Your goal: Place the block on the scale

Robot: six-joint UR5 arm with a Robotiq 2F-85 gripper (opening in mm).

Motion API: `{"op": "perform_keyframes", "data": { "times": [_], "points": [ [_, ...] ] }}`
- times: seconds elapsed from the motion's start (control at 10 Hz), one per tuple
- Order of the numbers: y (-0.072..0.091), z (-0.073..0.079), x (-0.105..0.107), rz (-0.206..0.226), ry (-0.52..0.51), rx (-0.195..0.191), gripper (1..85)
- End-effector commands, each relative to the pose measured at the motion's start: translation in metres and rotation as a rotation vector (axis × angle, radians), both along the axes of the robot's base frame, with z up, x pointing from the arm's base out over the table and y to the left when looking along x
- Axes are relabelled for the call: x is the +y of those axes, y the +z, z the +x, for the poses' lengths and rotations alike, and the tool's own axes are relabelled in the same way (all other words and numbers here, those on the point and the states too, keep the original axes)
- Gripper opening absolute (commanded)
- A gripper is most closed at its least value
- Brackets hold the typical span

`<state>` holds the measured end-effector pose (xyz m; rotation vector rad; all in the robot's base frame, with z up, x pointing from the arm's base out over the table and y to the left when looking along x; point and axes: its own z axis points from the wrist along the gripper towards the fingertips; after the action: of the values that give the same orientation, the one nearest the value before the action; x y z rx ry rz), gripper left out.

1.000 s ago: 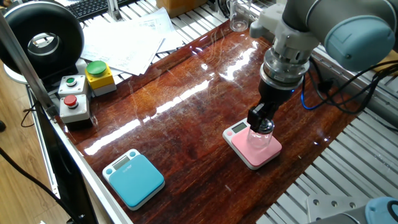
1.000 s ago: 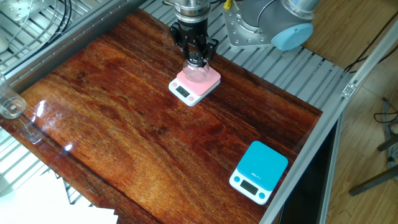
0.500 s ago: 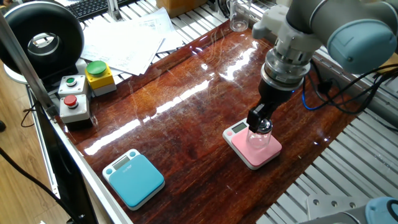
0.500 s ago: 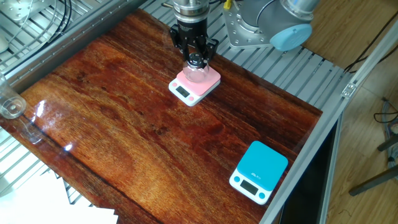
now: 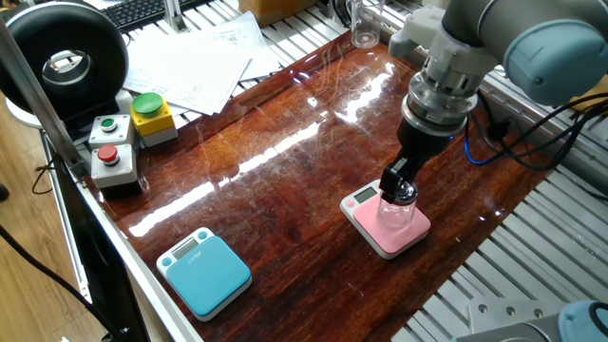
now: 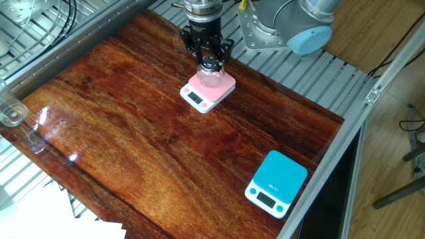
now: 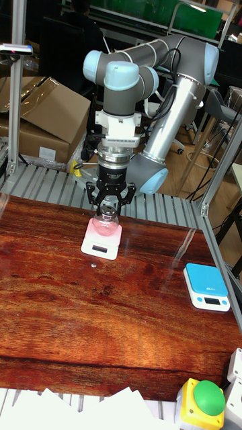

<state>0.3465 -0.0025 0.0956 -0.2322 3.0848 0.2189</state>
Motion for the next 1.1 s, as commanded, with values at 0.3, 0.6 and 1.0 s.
{"op": "perform_keyframes", "data": {
  "times": [0.3, 0.6, 1.0],
  "points": [
    [0.002, 0.004, 0.006, 0.023, 0.026, -0.017, 62.7],
    [0.007, 0.003, 0.004, 0.011, 0.022, -0.01, 63.0],
    [0.044, -0.002, -0.003, -0.038, 0.021, 0.032, 60.0]
  ]
}}
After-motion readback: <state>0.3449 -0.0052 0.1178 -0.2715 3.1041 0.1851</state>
